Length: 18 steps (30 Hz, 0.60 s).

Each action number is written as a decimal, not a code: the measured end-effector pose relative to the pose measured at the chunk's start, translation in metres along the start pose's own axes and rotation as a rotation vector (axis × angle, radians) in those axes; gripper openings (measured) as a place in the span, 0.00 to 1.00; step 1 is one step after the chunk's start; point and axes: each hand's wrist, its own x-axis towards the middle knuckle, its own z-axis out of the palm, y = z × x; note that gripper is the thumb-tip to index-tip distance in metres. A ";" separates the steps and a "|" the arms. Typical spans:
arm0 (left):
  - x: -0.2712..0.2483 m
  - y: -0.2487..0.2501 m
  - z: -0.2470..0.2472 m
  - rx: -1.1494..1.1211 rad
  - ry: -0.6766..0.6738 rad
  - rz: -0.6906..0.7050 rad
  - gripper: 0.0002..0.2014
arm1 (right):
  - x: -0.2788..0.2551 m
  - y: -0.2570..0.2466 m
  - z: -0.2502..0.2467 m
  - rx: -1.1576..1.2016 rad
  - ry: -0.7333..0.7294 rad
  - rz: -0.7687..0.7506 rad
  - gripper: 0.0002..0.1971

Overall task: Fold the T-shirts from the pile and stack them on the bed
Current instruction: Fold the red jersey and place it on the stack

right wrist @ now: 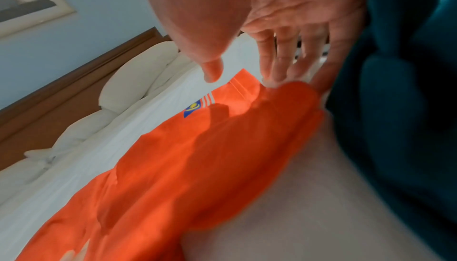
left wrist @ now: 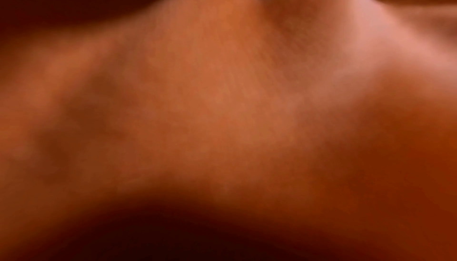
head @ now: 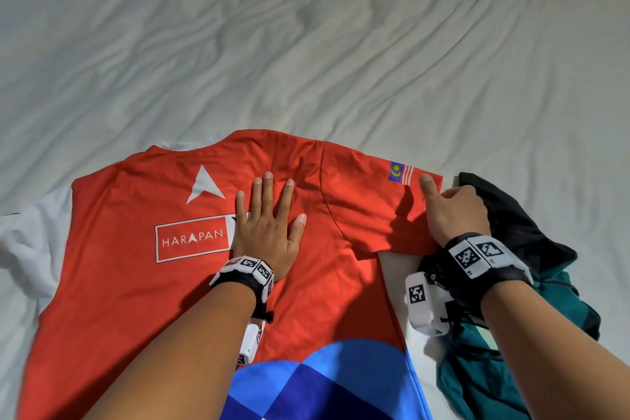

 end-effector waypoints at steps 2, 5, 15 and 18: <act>0.000 0.000 -0.001 0.002 0.000 0.002 0.34 | 0.007 -0.002 0.007 -0.011 -0.002 0.004 0.39; 0.001 0.000 -0.001 0.008 -0.013 0.001 0.34 | 0.009 -0.009 0.014 0.063 0.033 0.000 0.25; 0.001 0.000 0.000 -0.012 -0.006 0.002 0.34 | 0.014 -0.020 0.017 0.013 0.180 -0.117 0.16; 0.001 0.000 0.000 -0.010 -0.012 0.003 0.34 | 0.017 -0.019 0.019 -0.094 0.193 -0.080 0.15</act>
